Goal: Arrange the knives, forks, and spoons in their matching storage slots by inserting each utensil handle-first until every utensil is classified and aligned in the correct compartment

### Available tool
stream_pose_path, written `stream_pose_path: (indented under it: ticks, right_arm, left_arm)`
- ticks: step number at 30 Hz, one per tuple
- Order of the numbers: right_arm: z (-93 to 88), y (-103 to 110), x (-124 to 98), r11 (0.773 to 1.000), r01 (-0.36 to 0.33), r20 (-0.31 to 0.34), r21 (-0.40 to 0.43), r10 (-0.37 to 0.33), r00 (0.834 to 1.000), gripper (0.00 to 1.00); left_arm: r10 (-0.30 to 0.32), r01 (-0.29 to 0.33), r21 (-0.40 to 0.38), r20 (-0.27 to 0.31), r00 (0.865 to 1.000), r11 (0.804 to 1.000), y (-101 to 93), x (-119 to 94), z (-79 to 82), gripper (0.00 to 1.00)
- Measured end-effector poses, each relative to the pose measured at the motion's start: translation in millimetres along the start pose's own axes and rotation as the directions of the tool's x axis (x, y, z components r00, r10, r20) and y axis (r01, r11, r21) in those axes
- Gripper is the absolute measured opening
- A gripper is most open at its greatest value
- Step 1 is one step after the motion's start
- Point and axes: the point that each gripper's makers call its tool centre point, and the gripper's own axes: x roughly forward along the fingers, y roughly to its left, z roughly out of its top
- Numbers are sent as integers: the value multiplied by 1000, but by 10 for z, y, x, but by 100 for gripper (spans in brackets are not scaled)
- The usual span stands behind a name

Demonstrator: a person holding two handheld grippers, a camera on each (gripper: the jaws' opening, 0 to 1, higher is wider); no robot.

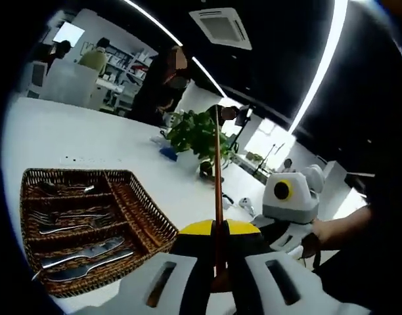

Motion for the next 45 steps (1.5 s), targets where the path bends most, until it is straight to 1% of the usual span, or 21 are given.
stream_pose_path:
  ticks: [2,6,9,12,13,14,15,19,21,24,28,33,35,36,37,38,40,41,43,44,45]
  right_arm:
    - [16,11,-12,1000,0,-4,-7,0,1000,9]
    - [6,-37,-45,999,13,-30,49,-11,1000,7]
    - [-6,-101,-110,999,39,-44,5,-38,998,6]
    - [10,-113,-166,998,53,-52,-30,-55,997,5]
    - [19,-92,-185,999,44,-53,-22,-45,998,5]
    - [39,-76,-196,999,31,-45,-19,-32,998,5]
    - [57,-67,-209,1000,24,-40,-12,-24,999,5]
    - [103,-39,-212,997,39,-44,-60,-42,998,5]
    - [127,-25,-208,997,39,-39,-62,-42,998,4]
    - [156,-21,-210,998,42,-47,-45,-44,998,4]
    - [146,-7,-201,995,57,-77,-87,-63,995,4]
    - [172,29,-194,995,58,-90,-87,-65,994,4]
    - [210,45,-190,994,64,-90,-89,-72,993,4]
    - [222,42,-187,993,70,-91,-93,-79,993,4]
    - [240,37,-185,992,80,-95,-96,-89,992,4]
    - [251,30,-183,992,87,-97,-95,-97,991,4]
    - [286,40,-176,991,99,-102,-89,-108,989,4]
    - [306,40,-174,990,110,-102,-86,-119,988,4]
    - [340,40,-173,985,138,-112,-102,-149,982,4]
    - [354,40,-172,983,149,-115,-105,-161,980,4]
    - [365,35,-172,981,163,-119,-106,-175,977,4]
  left_arm:
    - [7,-7,10,-3,1000,1000,14,-4,-1,3]
    - [2,-2,5,0,1000,1000,27,-26,15,3]
    - [-4,4,8,-3,1000,1000,17,-36,13,3]
    - [-22,21,-36,-10,1000,999,27,-78,-5,2]
    - [-17,17,-34,1,1000,999,50,-89,11,2]
    - [-25,26,-72,9,1000,997,46,-111,25,2]
    - [-30,31,-87,14,999,996,41,-118,32,2]
    - [-40,44,-107,36,999,993,40,-142,67,2]
    - [-53,59,-121,51,997,991,35,-151,100,3]
    - [-57,63,-105,56,997,992,25,-154,118,4]
    - [-54,55,-31,54,997,998,34,-178,118,6]
    - [-26,25,29,64,998,999,65,-264,150,21]
    - [-3,-1,64,62,998,998,117,-323,164,27]
    - [37,-44,143,52,998,989,158,-367,172,28]
    - [74,-83,215,50,996,973,196,-405,185,31]
    - [101,-114,297,60,993,948,220,-453,225,34]
    - [145,-155,347,56,988,925,251,-567,271,41]
    - [161,-171,366,59,985,915,275,-618,301,47]
    - [183,-200,418,80,980,886,320,-732,384,56]
    - [198,-218,440,92,976,871,409,-829,420,61]
    - [208,-227,446,92,974,866,438,-893,437,63]
